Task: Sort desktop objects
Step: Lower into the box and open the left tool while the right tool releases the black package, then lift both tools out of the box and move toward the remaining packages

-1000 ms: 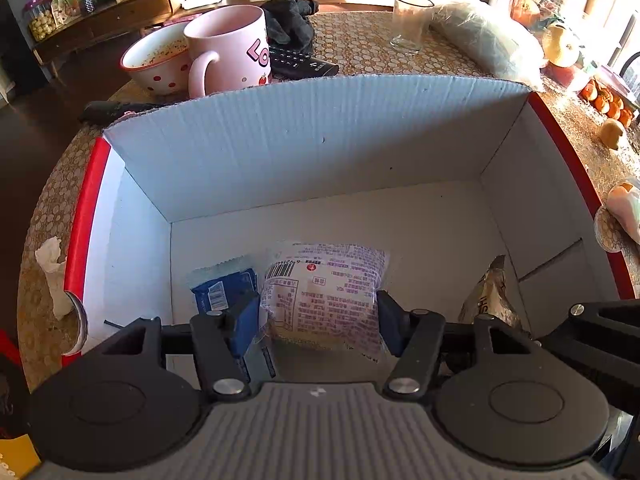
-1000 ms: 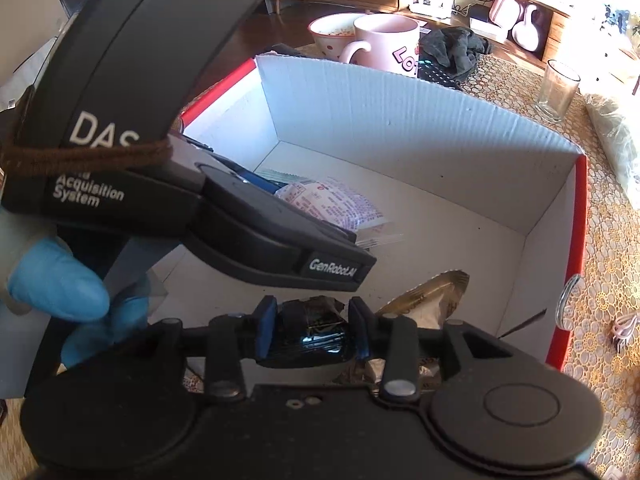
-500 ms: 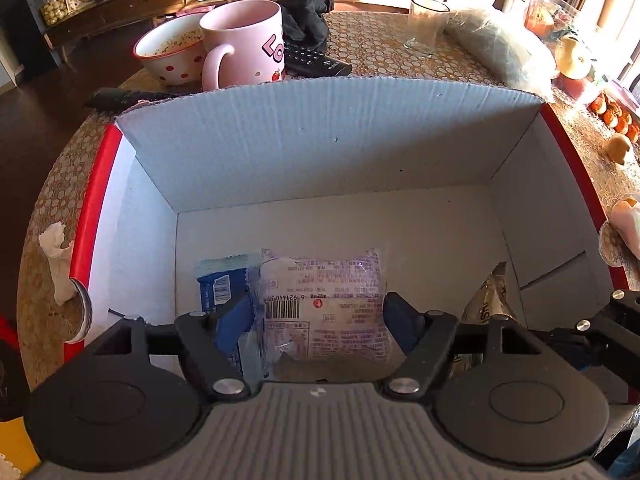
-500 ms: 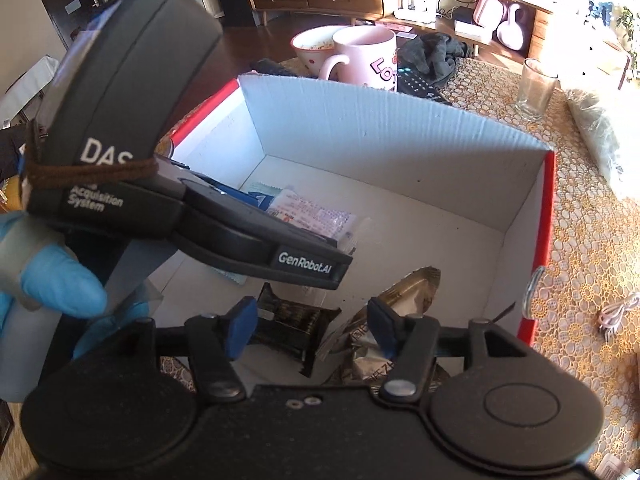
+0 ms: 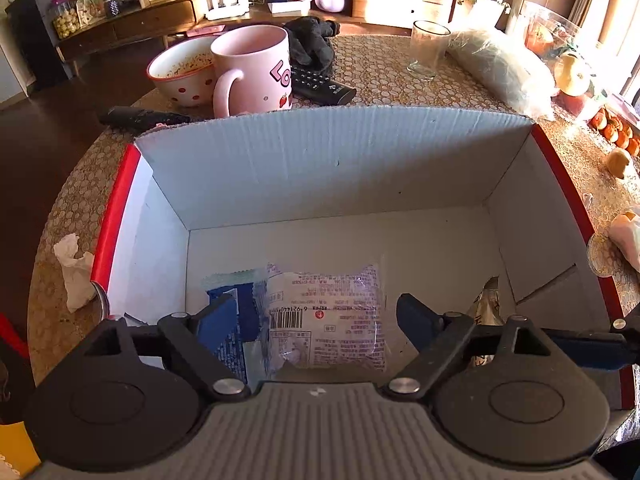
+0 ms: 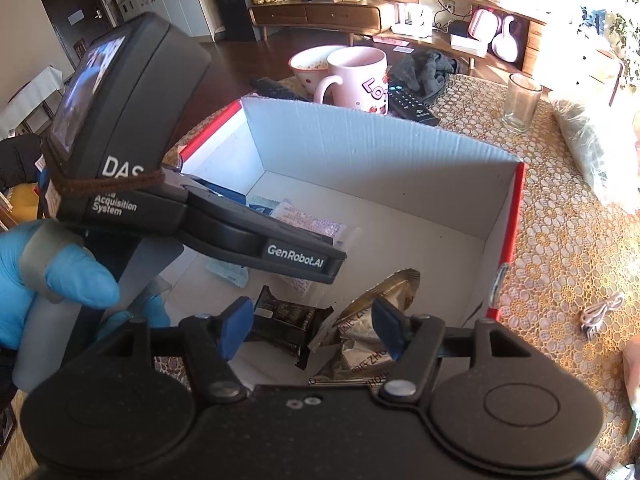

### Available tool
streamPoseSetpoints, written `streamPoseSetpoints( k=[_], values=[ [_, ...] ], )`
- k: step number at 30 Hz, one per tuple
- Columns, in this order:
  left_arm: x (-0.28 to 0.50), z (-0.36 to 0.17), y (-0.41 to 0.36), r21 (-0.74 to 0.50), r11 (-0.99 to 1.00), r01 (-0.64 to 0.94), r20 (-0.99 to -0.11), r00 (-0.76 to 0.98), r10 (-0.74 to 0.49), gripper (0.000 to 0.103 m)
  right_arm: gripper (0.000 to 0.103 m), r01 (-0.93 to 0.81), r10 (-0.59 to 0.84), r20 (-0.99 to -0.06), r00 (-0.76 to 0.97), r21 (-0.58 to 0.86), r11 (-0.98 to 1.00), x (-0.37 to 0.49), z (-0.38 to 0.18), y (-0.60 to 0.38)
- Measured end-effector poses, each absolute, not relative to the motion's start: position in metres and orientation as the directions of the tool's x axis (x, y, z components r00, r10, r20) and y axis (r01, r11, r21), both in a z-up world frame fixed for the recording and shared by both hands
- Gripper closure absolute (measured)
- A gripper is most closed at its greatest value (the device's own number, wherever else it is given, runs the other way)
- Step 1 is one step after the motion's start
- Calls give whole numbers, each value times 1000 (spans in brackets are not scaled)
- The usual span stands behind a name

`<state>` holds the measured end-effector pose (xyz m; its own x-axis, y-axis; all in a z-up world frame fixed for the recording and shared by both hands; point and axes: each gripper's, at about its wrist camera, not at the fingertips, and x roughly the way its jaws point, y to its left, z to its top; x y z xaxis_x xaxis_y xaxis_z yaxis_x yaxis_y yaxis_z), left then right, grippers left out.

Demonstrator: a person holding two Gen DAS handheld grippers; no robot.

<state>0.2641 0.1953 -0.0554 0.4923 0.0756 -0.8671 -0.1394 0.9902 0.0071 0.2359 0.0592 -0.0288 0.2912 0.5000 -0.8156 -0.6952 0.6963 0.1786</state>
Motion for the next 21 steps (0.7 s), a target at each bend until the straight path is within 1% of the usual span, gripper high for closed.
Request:
streamPoseSetpoints(
  k=[2, 3, 5, 9, 13, 21],
  values=[
    [263, -53, 195, -4, 989, -148, -863, 499, 71, 9, 34, -694, 507, -810, 296, 182, 696, 235, -26, 55],
    [262, -51, 195, -6, 988, -154, -860, 505, 74, 4, 33, -693, 509, -807, 299, 183, 697, 235, -25, 53],
    [260, -49, 194, -2, 986, -166, -854, 513, 84, 1, 31, -690, 517, -800, 305, 188, 698, 235, -22, 50],
    [257, -45, 191, 3, 985, -174, -849, 521, 94, 0, 30, -692, 531, -783, 324, 187, 698, 230, -16, 42],
    [253, -39, 186, -1, 984, -179, -842, 531, 95, 0, 25, -698, 546, -764, 343, 182, 693, 223, -9, 33],
    [244, -30, 174, -6, 984, -177, -832, 547, 93, 0, 23, -682, 550, -741, 384, 174, 710, 215, 5, 12]
  ],
)
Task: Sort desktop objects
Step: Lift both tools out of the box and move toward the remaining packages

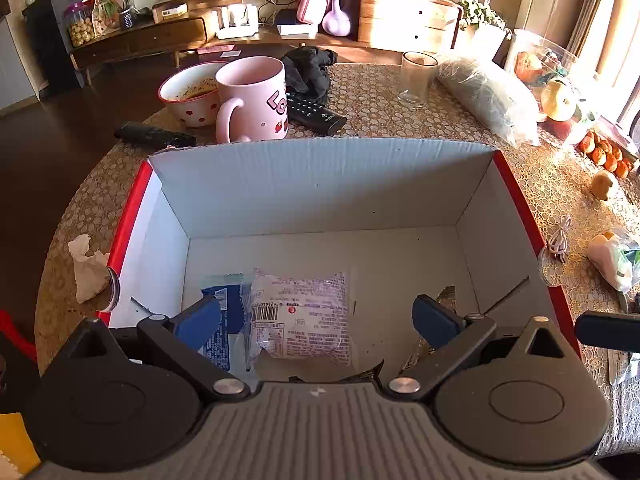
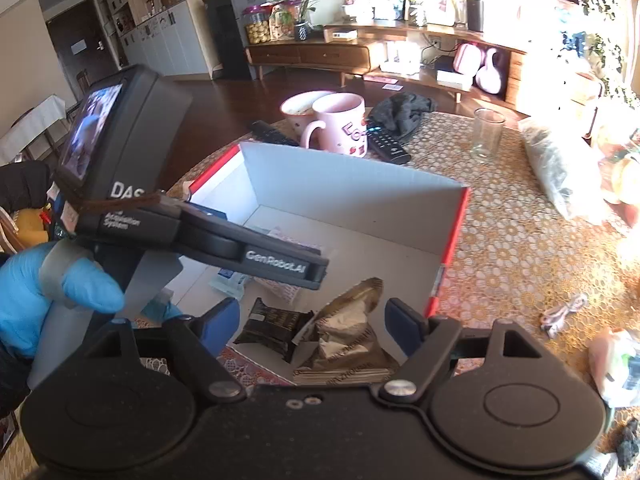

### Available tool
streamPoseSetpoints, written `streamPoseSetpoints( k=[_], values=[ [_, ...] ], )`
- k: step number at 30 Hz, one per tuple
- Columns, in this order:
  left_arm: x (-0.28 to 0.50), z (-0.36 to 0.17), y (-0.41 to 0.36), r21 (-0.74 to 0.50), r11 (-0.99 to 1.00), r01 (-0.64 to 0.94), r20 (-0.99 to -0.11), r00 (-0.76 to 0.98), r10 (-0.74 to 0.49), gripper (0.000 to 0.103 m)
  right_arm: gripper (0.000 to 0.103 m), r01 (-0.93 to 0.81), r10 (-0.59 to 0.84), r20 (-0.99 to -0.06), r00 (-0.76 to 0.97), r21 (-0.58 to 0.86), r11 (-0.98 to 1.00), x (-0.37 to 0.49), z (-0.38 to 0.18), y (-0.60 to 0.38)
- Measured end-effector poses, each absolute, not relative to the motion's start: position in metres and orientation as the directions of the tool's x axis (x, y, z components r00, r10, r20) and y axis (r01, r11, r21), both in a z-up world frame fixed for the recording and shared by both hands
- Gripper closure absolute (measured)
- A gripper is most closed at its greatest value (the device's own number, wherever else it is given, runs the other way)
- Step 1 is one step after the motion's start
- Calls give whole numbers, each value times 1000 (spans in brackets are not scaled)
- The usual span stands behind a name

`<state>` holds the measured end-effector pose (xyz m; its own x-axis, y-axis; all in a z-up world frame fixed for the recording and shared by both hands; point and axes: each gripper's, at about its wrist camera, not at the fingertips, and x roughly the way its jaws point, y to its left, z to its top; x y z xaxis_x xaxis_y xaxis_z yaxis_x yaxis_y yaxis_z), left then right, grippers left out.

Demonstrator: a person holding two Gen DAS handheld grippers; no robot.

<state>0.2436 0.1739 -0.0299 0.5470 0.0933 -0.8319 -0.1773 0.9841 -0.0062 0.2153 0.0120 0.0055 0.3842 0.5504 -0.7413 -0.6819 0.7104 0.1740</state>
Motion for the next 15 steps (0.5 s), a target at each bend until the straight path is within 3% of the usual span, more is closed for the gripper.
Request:
streamPoseSetpoints(
  k=[15],
  values=[
    [218, -12, 146, 20, 981, -192, -807, 577, 129, 0, 22, -649, 556, -703, 443, 176, 740, 194, 23, -42]
  ],
)
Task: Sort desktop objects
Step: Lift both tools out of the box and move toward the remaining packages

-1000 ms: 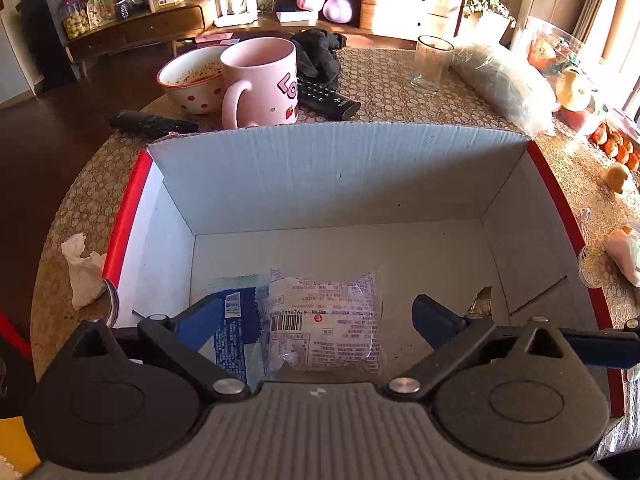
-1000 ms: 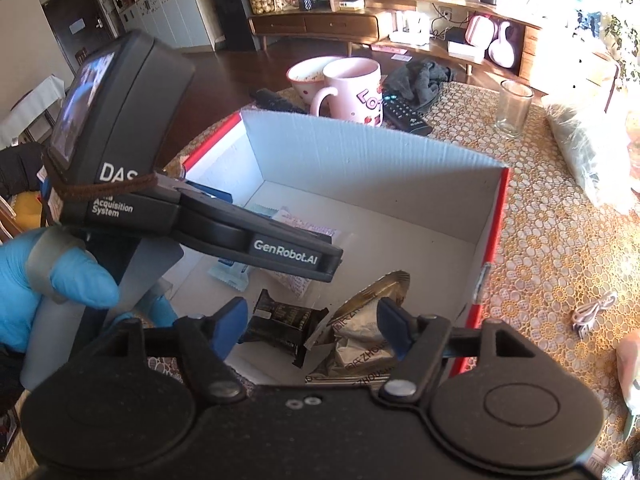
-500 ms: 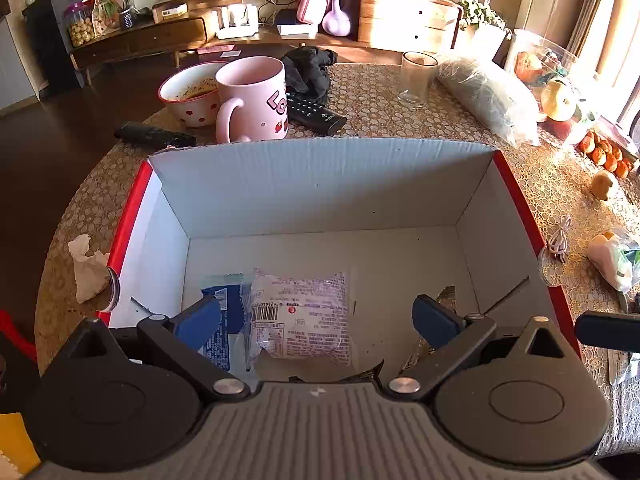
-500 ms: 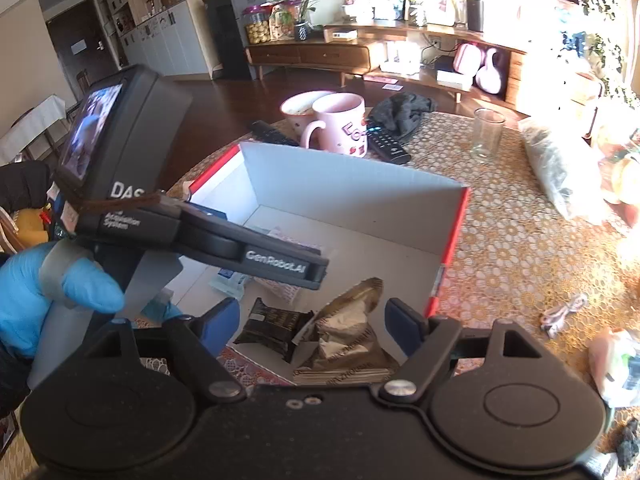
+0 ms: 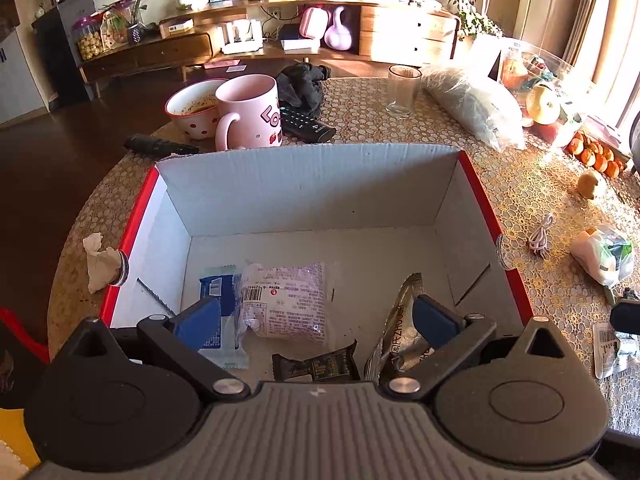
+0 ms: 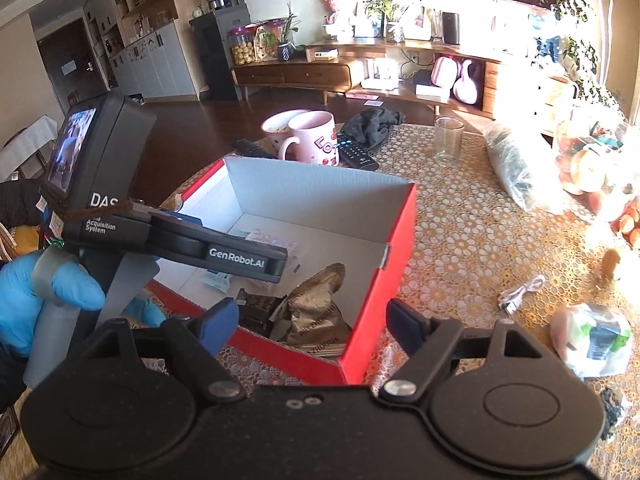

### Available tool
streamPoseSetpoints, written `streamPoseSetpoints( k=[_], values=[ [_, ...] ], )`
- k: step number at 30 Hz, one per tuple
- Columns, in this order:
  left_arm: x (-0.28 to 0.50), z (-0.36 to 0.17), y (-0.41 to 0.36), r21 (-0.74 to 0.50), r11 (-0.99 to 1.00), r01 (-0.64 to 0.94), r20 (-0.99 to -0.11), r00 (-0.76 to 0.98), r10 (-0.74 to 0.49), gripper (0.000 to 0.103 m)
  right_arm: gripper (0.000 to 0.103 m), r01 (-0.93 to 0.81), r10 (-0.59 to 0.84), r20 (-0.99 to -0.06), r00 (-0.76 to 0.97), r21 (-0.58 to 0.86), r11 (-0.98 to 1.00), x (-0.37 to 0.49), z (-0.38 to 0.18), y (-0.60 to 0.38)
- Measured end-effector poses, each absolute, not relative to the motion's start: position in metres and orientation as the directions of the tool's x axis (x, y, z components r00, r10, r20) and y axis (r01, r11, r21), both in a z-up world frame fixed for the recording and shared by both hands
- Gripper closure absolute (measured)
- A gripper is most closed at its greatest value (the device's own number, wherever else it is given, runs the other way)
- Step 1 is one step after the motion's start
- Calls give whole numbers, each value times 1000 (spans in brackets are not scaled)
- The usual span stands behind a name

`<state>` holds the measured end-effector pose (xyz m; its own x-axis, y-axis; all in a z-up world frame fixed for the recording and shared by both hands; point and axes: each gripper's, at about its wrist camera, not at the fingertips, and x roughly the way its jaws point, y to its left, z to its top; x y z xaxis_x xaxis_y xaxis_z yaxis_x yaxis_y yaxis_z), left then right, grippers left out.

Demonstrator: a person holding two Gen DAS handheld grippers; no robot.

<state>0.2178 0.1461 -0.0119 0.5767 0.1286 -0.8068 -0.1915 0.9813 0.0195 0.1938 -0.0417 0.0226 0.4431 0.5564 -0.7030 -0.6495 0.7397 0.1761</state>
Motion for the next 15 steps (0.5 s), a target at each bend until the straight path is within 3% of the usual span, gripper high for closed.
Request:
streamPoseSetpoints(
  k=[15],
  values=[
    [185, 0, 107, 34, 983, -181, -789, 599, 137, 0, 22, -585, 523, -688, 503, 175, 792, 172, 30, -109]
  ],
)
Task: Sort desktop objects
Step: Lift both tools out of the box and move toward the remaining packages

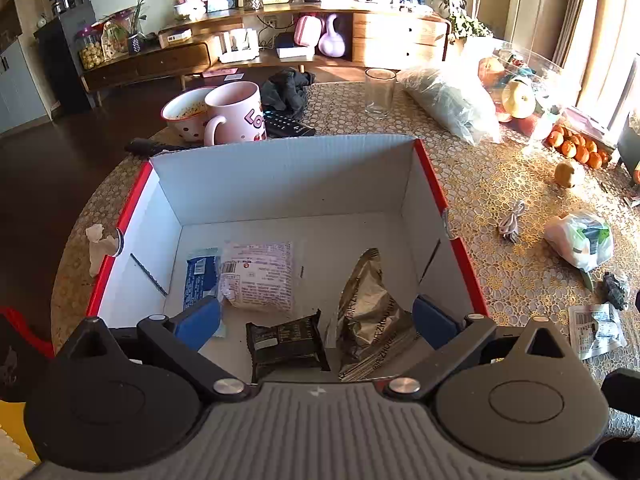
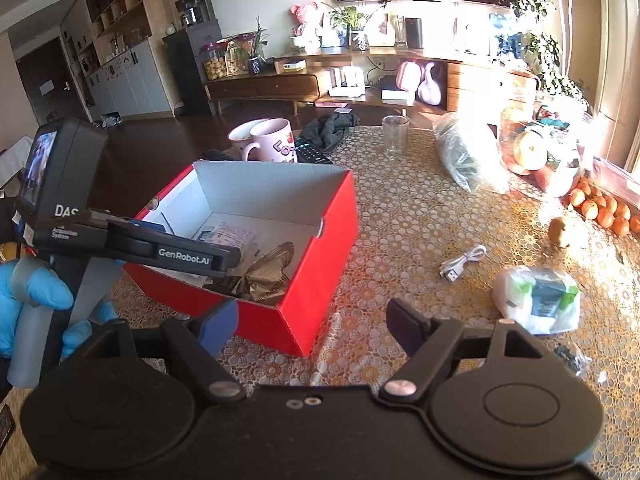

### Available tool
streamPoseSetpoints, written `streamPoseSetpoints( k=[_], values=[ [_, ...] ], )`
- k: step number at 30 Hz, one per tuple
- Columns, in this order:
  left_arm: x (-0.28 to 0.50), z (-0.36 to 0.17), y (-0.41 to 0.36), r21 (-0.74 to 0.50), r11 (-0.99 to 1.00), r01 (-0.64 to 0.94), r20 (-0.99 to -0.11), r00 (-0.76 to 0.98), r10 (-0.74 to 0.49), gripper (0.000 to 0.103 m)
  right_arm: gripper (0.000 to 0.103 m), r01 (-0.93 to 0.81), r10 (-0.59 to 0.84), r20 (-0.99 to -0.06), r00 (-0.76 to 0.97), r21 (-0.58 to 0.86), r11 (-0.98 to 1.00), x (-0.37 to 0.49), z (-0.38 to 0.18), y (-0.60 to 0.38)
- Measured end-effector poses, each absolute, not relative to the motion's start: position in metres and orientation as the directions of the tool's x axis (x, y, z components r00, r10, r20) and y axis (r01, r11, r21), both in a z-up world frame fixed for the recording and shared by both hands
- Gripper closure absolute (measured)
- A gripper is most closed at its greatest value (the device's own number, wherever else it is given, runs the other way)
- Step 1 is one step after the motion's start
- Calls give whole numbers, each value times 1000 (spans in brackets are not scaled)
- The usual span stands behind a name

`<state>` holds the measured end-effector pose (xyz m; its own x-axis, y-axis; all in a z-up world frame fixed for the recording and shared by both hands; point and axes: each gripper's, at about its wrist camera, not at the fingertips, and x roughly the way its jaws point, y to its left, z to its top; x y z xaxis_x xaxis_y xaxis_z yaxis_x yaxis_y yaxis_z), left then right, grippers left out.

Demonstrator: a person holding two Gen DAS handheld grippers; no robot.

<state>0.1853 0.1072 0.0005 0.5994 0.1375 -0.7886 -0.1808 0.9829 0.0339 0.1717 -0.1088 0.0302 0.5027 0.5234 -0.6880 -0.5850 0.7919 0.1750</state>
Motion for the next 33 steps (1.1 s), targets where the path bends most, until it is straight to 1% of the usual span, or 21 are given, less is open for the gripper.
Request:
streamPoseSetpoints(
  k=[10, 16, 33],
  values=[
    [165, 16, 66, 37, 989, -142, -750, 650, 121, 0, 22, -541, 499, -672, 547, 171, 823, 158, 31, -153],
    [153, 21, 42, 12, 995, -100, -733, 676, 77, 0, 22, -507, 472, -669, 573, 163, 846, 153, 29, -178],
    [133, 21, -6, -9, 1000, -4, -707, 707, -3, 0, 22, -411, 403, -684, 608, 163, 897, 144, 10, -236]
  ],
)
